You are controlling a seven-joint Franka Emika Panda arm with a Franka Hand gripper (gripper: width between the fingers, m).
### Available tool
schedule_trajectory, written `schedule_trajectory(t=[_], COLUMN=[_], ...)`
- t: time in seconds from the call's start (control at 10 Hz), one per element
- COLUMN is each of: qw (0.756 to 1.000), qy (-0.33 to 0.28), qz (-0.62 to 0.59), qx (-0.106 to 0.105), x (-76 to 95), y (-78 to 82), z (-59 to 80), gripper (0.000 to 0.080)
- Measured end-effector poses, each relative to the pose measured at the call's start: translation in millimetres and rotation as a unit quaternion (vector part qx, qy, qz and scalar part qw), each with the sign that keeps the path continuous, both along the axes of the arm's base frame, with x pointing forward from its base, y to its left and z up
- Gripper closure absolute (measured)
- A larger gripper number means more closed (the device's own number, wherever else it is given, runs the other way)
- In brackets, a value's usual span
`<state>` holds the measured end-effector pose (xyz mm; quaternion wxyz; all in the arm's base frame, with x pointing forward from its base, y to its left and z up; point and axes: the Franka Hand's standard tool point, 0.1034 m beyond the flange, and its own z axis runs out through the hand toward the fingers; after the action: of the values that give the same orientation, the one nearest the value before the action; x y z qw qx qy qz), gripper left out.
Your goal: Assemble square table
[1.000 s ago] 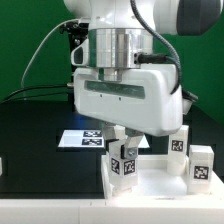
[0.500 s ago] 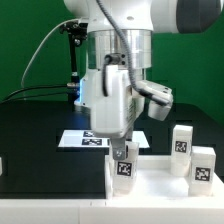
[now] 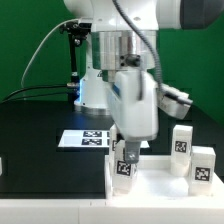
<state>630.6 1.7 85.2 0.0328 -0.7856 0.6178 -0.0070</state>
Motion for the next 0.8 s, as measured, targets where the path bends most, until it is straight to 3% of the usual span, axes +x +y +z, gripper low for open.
schedule_trajectory(t=[0.4,0.5,0.6,0.8], qw=[0.987,0.962,0.948,0.949], qy=[-0.002,-0.003,-0.007,-0.006], qz=[0.157,0.272,0.315,0.311], qx=[-0.012,-0.036,-0.045,-0.045], x=[-1.2,1.3,3.7,3.0], y=[1.6,1.9,3.3,1.3], z=[-1.1,0.9,1.7,1.1], gripper=[0.0151,0.015,0.015,0.016])
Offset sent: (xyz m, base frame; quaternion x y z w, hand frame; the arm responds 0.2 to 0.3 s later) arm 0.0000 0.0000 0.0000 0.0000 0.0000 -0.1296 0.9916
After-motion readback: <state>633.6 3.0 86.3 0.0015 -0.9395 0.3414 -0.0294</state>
